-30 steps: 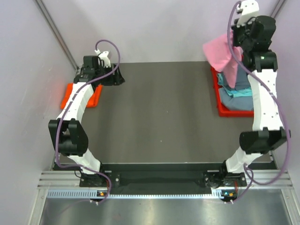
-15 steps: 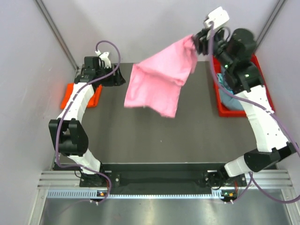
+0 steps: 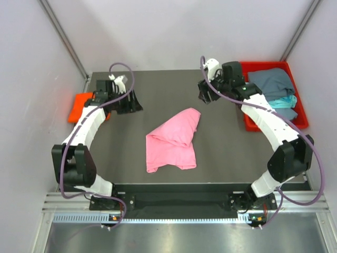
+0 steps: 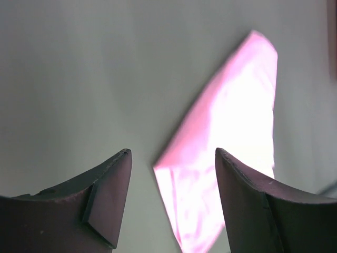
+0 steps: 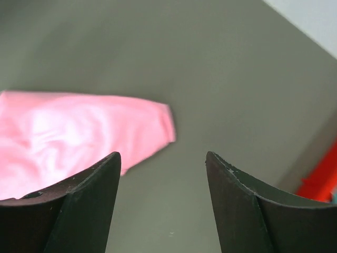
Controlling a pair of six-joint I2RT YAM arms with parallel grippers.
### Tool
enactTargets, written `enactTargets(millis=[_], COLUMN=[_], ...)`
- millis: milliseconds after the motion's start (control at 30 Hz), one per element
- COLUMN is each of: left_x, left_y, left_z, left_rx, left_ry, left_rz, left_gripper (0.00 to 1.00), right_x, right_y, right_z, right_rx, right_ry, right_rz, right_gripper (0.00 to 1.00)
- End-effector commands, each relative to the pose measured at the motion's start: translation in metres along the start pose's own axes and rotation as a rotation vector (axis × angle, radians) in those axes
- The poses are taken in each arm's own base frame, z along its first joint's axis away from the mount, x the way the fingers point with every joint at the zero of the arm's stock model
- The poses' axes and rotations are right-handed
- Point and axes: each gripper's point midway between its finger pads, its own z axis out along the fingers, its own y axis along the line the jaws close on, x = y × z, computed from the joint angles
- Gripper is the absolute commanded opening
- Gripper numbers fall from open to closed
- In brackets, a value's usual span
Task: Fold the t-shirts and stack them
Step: Move the tshirt to the center of the board, then flatten the tshirt out
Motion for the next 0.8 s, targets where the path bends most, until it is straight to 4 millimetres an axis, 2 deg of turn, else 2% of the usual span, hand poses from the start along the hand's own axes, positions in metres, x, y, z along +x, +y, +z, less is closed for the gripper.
enactTargets(millis=[0,33,67,133,233,300,433,633,733,767], left_x=[0.043,0.051,0.07,0.086,0.105,0.115,0.115,0.131,0.136,0.135], left_y=[-0.017,-0.016,-0.012,-0.01,-0.008,-0.006,-0.003,0.008,0.008,0.005], left_z=[-0.006,-0.003,0.002,0.007,0.019,0.032,0.052,0.074,0.085,0.088], left_rx=[0.069,0.07,0.065,0.068,0.064,0.057,0.048,0.016,0.015,0.021], left_ry=[0.082,0.094,0.135,0.175,0.24,0.279,0.307,0.375,0.394,0.397], left_rz=[-0.115,-0.129,-0.178,-0.216,-0.267,-0.283,-0.299,-0.318,-0.319,-0.308], left_gripper=[0.68,0.68,0.67,0.67,0.67,0.66,0.65,0.6,0.54,0.44], right_x=[-0.009,-0.001,0.008,0.019,0.024,0.014,-0.001,0.001,0.003,0.005], right_y=[0.063,0.078,0.092,0.111,0.121,0.122,0.113,0.106,0.105,0.104], right_z=[-0.017,-0.011,-0.011,-0.001,0.008,0.008,0.008,0.002,0.001,0.003], right_rx=[-0.278,-0.335,-0.399,-0.446,-0.463,-0.462,-0.414,-0.373,-0.362,-0.354], right_ry=[-0.059,-0.034,-0.009,0.034,0.065,0.044,0.012,0.007,0.007,0.013], right_rz=[-0.039,-0.061,-0.062,-0.08,-0.083,-0.085,-0.1,-0.126,-0.129,-0.128], right_gripper=[0.65,0.65,0.65,0.65,0.65,0.65,0.66,0.67,0.68,0.67])
